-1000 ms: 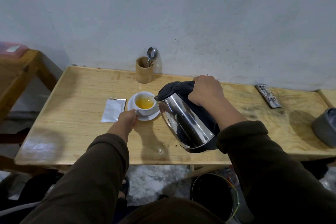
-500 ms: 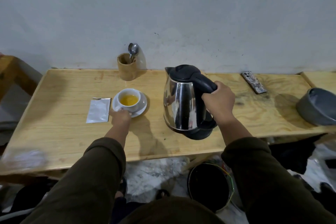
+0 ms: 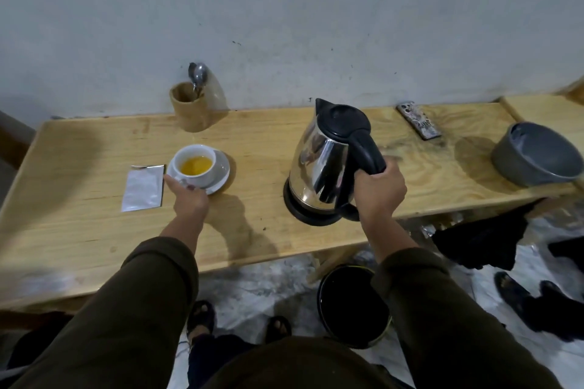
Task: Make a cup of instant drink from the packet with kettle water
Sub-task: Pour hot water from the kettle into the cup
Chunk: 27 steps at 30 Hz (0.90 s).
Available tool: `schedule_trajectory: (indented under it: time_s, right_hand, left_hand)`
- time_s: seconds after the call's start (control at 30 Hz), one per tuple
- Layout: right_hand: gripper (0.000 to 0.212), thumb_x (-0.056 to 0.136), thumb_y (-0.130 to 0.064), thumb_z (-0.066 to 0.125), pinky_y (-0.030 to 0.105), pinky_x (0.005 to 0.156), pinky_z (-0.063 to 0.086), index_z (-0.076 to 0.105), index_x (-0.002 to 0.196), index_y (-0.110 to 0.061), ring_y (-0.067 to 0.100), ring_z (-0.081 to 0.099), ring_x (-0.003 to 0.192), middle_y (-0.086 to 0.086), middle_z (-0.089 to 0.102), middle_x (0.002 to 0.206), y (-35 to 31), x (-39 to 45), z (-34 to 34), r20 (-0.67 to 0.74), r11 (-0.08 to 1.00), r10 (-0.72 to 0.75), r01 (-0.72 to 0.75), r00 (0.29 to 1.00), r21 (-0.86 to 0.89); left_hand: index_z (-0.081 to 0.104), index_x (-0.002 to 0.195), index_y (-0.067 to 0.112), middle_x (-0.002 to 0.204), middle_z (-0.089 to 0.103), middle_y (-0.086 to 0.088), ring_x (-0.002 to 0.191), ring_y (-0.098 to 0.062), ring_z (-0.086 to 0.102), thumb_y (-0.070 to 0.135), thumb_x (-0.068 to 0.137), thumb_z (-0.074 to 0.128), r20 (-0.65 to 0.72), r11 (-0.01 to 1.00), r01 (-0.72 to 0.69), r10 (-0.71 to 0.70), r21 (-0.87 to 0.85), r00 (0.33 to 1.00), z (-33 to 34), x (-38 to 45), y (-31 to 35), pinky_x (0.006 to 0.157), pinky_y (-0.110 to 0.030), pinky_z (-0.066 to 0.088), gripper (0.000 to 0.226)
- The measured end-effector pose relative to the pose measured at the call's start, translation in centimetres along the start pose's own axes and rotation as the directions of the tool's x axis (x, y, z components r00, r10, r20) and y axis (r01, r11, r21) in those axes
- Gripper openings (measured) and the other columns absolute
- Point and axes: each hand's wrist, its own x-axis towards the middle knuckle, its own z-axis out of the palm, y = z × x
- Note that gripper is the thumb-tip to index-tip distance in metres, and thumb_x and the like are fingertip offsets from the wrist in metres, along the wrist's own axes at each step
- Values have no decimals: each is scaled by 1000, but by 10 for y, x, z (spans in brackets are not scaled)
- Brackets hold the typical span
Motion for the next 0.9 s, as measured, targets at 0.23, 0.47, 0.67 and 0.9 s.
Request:
schedule_trajectory:
  time_s: [0.23,0.47,0.67,0.9]
  right_hand:
    - [18,75,-8,61,28,68,42,59,91,-16,22,52,70,-3,52,69,11,-9,0,9,1000,-19,19,1000,-4]
    - [16,76,-9,61,28,66,41,60,91,-13,23,53,71,1,56,75,20,-21,3,-12,1000,-1,1,1000,-5]
    - [33,76,-11,65,35,80,49,51,106,-14,29,57,98,5,53,103,14,-24,5,-35,999,17,-18,999,-33]
    - [68,84,-19,58,40,116,30,28,145,-12,27,25,141,10,24,153,-17,-69,17,-50,968,-220,212,974,-136]
  left_hand:
    - [-13,150,33,147,38,-23,130,-42,44,14,96,38,20,1000,4,-5,9,1000,1,4,0,109,-55,36,77]
    - [-11,149,38,146,38,-21,127,-43,45,22,95,37,73,1000,-25,25,-6,997,-6,9,-5,106,-58,39,73]
    - [-5,149,34,143,41,-23,126,-44,46,20,93,38,129,999,-49,51,-23,990,-13,6,-3,106,-58,39,72]
    - [5,151,32,151,33,-7,132,-34,40,25,95,39,286,999,-24,31,-30,958,-37,11,-2,104,-49,40,65]
